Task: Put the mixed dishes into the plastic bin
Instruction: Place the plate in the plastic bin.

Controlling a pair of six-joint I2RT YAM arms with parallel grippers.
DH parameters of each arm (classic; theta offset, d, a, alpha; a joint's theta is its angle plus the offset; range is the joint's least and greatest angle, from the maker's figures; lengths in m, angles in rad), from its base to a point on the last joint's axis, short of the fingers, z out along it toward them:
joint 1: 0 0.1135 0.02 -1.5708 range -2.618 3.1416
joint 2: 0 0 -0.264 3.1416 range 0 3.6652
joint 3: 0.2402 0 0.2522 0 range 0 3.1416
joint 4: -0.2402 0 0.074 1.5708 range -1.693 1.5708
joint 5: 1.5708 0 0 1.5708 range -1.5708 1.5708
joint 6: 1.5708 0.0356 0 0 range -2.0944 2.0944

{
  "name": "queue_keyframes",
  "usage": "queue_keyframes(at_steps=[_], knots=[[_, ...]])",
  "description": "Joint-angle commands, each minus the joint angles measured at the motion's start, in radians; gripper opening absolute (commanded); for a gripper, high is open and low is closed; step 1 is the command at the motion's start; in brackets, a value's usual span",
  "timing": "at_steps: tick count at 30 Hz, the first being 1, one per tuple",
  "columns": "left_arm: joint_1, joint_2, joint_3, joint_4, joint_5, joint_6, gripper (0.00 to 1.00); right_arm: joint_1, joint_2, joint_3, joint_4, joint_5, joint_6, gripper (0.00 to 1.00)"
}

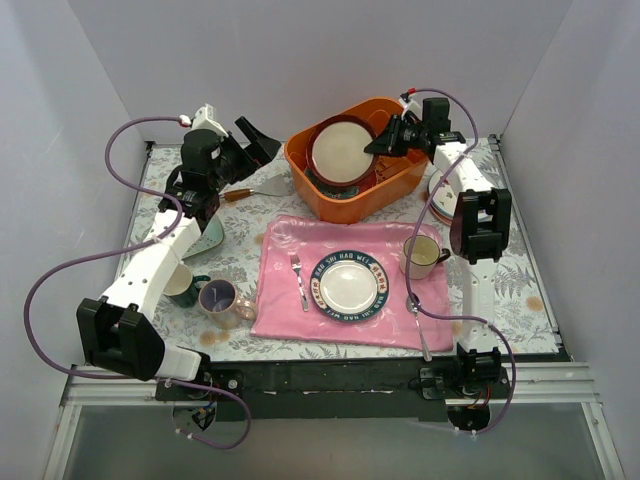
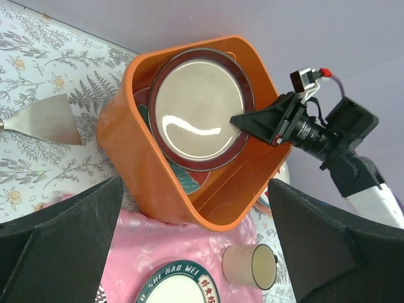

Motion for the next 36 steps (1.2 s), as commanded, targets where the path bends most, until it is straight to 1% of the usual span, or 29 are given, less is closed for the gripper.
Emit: queue_keyframes(at_steps=[1, 5, 16, 23, 25, 27, 30, 32, 33, 35, 36], knots=[[0.024, -0.010, 0.032, -0.029, 0.026, -0.041, 0.98, 0.016, -0.026, 0.084, 0.053, -0.042, -0.007, 0.03], [0.033, -0.034, 0.014, -0.030, 0.019, -0.072, 0.98, 0.022, -0.004, 0.085, 0.029, -0.008, -0.020, 0.05], [0.035, -0.160, -0.072, -0.030, -0.032, -0.135, 0.98, 0.031, 0.024, 0.053, -0.022, 0.016, -0.023, 0.12], [0.036, -0.237, -0.124, -0.046, -0.066, -0.162, 0.98, 0.031, 0.045, 0.067, -0.048, 0.050, -0.035, 0.26], [0.036, -0.250, -0.139, -0.052, -0.096, -0.172, 0.98, 0.031, 0.051, 0.074, -0.060, 0.064, -0.044, 0.31], [0.035, -0.272, -0.149, -0.058, -0.101, -0.187, 0.98, 0.031, 0.060, 0.084, -0.076, 0.078, -0.055, 0.34], [0.036, -0.298, -0.162, -0.067, -0.110, -0.202, 0.98, 0.031, 0.065, 0.093, -0.102, 0.104, -0.086, 0.42], [0.035, -0.309, -0.164, -0.076, -0.115, -0.202, 0.98, 0.031, 0.066, 0.094, -0.123, 0.128, -0.118, 0.45], [0.035, -0.315, -0.162, -0.081, -0.116, -0.202, 0.98, 0.031, 0.065, 0.097, -0.131, 0.136, -0.130, 0.48], [0.035, -0.318, -0.158, -0.093, -0.121, -0.201, 0.98, 0.031, 0.062, 0.097, -0.145, 0.161, -0.165, 0.49], [0.035, -0.321, -0.156, -0.096, -0.122, -0.196, 0.98, 0.033, 0.060, 0.099, -0.159, 0.167, -0.179, 0.52]])
